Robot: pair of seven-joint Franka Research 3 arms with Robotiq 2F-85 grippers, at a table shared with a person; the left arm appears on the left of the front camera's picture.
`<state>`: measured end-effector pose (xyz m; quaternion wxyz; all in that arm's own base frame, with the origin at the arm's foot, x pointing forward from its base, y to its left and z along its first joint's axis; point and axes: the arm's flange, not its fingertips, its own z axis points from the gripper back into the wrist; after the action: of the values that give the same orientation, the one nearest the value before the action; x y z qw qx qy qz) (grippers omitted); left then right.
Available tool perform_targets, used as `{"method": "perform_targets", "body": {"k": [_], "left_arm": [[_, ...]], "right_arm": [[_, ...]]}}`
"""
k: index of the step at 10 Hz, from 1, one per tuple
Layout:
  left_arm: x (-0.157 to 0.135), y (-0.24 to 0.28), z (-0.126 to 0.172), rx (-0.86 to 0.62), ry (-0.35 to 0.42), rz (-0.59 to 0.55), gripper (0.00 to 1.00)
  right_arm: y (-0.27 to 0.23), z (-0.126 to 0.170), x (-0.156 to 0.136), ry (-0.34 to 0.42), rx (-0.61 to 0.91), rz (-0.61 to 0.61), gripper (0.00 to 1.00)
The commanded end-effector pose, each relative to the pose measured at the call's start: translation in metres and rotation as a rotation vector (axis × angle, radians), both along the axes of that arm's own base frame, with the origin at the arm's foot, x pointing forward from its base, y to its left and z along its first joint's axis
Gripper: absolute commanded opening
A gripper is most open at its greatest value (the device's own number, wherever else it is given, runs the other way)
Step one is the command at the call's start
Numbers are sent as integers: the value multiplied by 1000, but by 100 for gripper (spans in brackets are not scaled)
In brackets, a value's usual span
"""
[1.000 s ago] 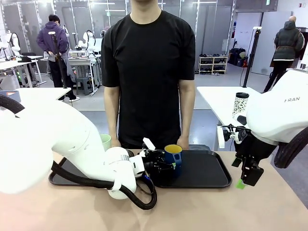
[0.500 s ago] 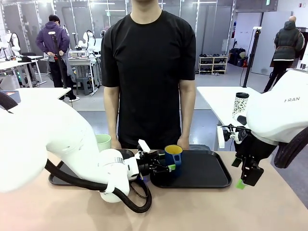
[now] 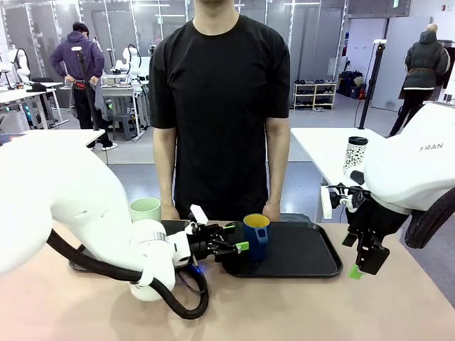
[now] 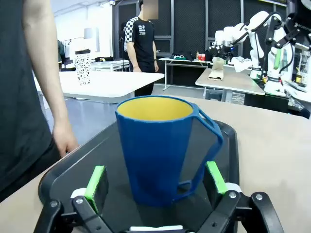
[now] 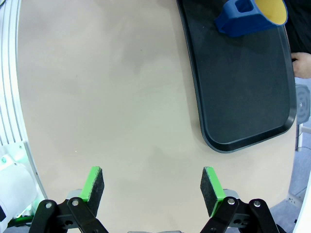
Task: Sort and store the cups by type.
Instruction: Pick up the Handle plastic cup and place it into the empty Flat Tray.
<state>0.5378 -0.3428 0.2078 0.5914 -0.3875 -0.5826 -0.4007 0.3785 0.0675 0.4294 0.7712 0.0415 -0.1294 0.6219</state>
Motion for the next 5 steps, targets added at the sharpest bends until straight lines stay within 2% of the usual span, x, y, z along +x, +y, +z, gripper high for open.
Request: {"method": "perform_targets", "body": {"k": [1,5], "left_arm": [[-127,-31,-68,-7,-93,80,100],[-158,-14,-62,59,-87,57,100]], "right_arm": [[0,-1,-3,-4,-11,-18,100],[0,-1,-3,-4,-11,-18,100]]}}
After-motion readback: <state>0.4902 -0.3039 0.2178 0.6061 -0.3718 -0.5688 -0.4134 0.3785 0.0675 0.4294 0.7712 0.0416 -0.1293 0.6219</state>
